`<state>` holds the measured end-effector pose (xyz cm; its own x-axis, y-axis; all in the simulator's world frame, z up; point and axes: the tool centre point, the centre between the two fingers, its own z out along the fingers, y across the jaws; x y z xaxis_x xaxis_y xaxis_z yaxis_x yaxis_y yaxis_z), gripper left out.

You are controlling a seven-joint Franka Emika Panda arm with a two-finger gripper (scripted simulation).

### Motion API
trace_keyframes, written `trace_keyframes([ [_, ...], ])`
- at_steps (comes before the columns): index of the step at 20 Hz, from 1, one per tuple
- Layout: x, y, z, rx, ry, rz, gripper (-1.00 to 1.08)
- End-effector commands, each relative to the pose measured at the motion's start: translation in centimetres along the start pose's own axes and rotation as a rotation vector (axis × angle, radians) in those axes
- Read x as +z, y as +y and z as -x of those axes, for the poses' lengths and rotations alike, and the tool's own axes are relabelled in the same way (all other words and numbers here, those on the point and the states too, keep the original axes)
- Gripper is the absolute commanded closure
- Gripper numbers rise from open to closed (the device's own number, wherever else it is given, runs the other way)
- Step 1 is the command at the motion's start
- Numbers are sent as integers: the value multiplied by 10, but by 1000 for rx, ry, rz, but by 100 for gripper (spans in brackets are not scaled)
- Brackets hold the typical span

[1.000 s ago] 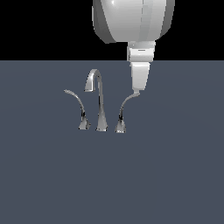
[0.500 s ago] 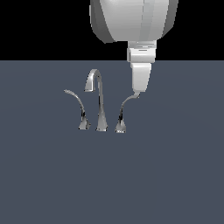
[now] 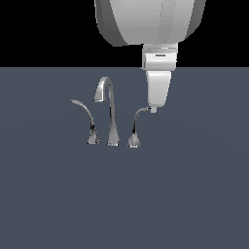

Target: Turn on the faucet by rotating a designated handle.

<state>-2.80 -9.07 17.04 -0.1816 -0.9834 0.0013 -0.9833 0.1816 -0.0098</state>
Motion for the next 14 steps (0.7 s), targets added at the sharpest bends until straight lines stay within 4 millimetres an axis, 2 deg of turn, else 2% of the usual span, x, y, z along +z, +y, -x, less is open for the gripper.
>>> trace_keyframes([
  [1, -1, 13, 12, -17, -2, 8, 108],
  [4, -1, 20, 14, -16, -1, 10, 108],
  [5, 0, 14, 5, -2, 0, 6, 108],
  [14, -1, 37, 54, -14, -1, 9, 108],
])
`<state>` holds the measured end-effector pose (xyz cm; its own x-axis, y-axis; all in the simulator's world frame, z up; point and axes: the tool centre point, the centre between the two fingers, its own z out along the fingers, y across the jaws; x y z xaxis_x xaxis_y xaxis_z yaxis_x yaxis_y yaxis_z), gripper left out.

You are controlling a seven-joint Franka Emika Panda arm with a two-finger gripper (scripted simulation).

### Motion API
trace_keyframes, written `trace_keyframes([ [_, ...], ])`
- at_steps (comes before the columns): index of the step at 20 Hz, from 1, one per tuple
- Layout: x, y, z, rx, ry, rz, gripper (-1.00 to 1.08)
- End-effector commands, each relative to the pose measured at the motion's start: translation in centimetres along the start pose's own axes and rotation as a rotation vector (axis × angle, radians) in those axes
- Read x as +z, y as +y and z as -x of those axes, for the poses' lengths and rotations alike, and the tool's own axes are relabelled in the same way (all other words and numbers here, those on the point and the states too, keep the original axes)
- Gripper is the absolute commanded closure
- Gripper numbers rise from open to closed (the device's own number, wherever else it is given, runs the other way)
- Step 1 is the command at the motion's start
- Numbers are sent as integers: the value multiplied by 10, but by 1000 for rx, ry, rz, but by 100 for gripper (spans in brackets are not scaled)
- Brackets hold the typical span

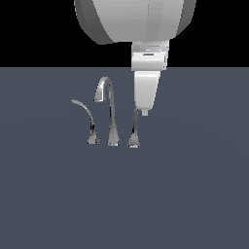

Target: Turn on the faucet by rotating a designated handle.

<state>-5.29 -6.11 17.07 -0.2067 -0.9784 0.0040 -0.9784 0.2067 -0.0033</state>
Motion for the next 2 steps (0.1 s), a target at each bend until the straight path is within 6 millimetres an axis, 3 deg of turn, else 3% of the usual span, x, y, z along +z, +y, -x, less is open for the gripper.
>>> trace_keyframes([
  [1, 0, 10, 35, -41, -4, 3, 108],
  [2, 0, 10, 35, -41, -4, 3, 108],
])
